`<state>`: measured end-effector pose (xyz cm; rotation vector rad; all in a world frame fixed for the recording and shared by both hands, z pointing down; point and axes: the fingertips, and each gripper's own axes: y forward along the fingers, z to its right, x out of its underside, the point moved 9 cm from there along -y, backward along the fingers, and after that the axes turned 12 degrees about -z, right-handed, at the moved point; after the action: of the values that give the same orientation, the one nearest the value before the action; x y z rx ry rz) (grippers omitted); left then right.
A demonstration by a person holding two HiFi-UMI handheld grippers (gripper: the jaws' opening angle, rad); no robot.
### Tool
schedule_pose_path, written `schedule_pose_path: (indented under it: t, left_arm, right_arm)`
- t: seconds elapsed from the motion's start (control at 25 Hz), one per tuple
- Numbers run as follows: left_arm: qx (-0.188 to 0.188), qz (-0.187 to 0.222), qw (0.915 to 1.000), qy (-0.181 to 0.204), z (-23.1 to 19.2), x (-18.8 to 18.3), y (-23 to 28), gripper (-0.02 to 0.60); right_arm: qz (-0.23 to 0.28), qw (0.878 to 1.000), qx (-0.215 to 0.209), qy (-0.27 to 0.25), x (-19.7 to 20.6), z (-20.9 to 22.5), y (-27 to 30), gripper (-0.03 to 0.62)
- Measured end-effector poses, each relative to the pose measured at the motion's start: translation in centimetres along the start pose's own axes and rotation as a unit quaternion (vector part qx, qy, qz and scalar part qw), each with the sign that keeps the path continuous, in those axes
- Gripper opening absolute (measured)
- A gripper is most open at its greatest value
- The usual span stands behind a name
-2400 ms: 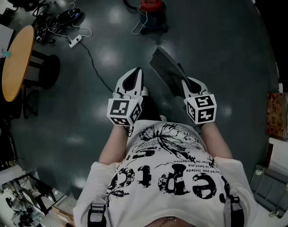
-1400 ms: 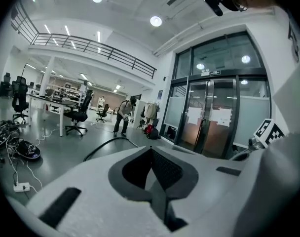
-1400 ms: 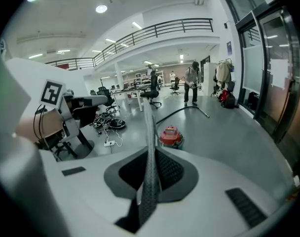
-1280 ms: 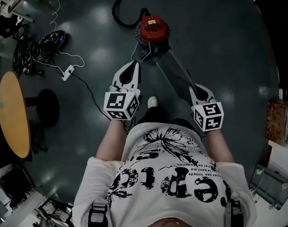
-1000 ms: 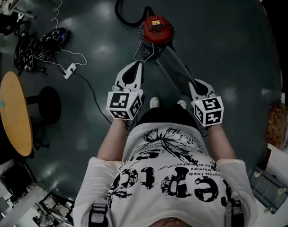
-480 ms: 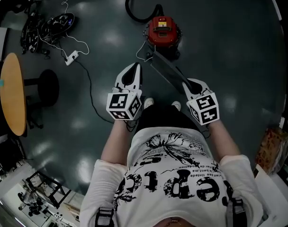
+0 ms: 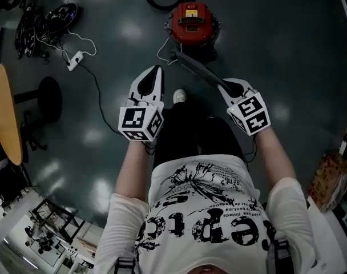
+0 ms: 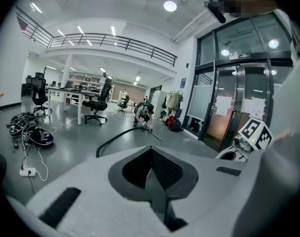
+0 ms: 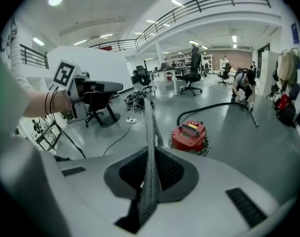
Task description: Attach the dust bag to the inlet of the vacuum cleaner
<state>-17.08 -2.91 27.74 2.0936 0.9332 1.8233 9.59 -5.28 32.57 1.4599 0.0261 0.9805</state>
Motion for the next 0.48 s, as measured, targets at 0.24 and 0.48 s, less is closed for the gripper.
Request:
schedule_pose_path:
  t: [0.24,0.48]
  left_arm:
    - [0.005,0.014,0.9994,0.032,-4.2,5.5,8.7,0.003]
    - [0.031,0.034,0.9949,0.09,-7.9,11.5,18.5,0.003]
  right_arm:
    - [0.013,0.999,-0.011,-0.047,2.6,3.9,9.6,0.026]
    - [0.038,0.989,-0.021,-0.141,6.0,7.3,18.5,0.026]
